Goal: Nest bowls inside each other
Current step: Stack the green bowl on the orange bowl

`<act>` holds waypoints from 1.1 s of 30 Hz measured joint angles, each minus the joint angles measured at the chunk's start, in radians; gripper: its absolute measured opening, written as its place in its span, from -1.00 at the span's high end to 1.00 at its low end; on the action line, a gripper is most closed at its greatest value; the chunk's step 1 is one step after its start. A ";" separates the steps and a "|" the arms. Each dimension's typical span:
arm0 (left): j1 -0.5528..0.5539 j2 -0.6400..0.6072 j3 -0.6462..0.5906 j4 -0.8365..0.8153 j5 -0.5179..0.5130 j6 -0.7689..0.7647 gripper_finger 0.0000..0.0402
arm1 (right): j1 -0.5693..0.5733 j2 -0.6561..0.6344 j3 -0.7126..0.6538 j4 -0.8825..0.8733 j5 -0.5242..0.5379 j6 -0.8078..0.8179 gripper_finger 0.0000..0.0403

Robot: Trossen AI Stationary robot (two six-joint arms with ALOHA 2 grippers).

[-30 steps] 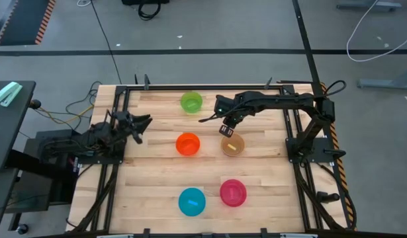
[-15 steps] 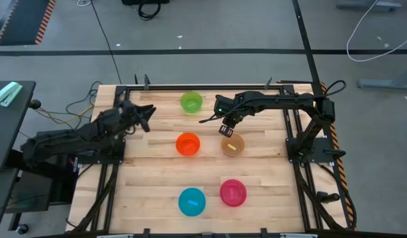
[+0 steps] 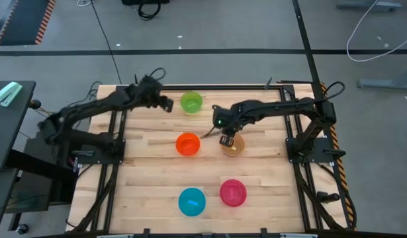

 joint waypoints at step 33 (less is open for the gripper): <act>0.148 0.685 0.533 -0.258 0.237 0.071 0.34 | 0.712 -0.163 -0.001 0.006 0.532 0.422 0.58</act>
